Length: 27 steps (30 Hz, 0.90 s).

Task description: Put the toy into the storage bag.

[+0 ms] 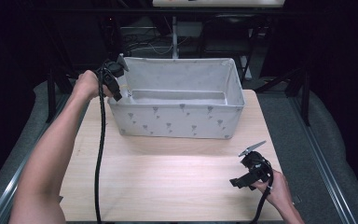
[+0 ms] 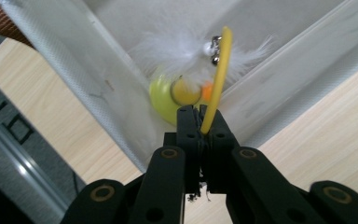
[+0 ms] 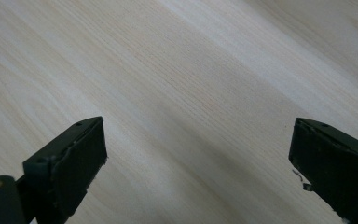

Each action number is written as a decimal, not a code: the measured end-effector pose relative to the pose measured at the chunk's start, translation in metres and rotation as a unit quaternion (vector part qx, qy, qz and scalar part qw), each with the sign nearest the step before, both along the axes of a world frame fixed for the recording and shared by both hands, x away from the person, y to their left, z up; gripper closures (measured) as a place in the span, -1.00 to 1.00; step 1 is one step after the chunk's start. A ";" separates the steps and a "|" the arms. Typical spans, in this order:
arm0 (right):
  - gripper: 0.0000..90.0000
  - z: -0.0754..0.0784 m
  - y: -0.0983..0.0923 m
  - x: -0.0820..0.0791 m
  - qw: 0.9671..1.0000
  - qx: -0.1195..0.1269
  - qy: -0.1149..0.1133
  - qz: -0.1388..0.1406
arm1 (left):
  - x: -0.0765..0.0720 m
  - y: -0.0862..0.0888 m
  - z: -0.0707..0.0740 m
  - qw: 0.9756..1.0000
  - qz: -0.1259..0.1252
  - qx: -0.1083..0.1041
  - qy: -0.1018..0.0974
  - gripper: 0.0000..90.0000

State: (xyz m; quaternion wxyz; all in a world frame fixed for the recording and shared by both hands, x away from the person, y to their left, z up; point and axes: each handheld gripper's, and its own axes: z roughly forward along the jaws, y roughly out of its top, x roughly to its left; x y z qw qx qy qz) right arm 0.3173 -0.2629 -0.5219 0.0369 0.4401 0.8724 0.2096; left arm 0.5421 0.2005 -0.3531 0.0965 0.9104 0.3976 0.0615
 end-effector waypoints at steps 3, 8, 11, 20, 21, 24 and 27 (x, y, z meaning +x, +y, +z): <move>-0.92 0.000 0.000 0.000 1.000 0.002 0.001 0.000 | -0.001 0.004 0.007 1.000 0.009 -0.015 -0.010 0.72; -0.92 0.000 0.000 0.000 1.000 0.000 0.002 0.001 | -0.008 0.013 0.024 0.999 0.020 -0.033 -0.030 0.35; -0.92 0.000 0.000 0.000 1.000 0.001 0.002 0.002 | -0.011 0.015 0.029 0.999 0.022 -0.036 -0.035 0.19; -0.92 0.001 0.001 0.000 1.000 -0.002 -0.002 0.000 | -0.031 0.013 0.044 0.998 0.023 -0.041 -0.053 -0.49; -0.92 0.001 0.001 0.000 1.000 -0.002 -0.002 0.000 | -0.034 0.012 0.046 0.998 0.018 -0.041 -0.054 -0.49; -0.92 0.002 0.001 -0.001 1.000 0.002 -0.007 -0.006 | -0.049 0.011 0.051 0.996 0.007 -0.052 -0.070 -0.66; -0.92 0.003 -0.001 -0.001 1.000 -0.002 -0.007 -0.002 | -0.057 0.010 0.053 0.996 0.001 -0.057 -0.075 -0.73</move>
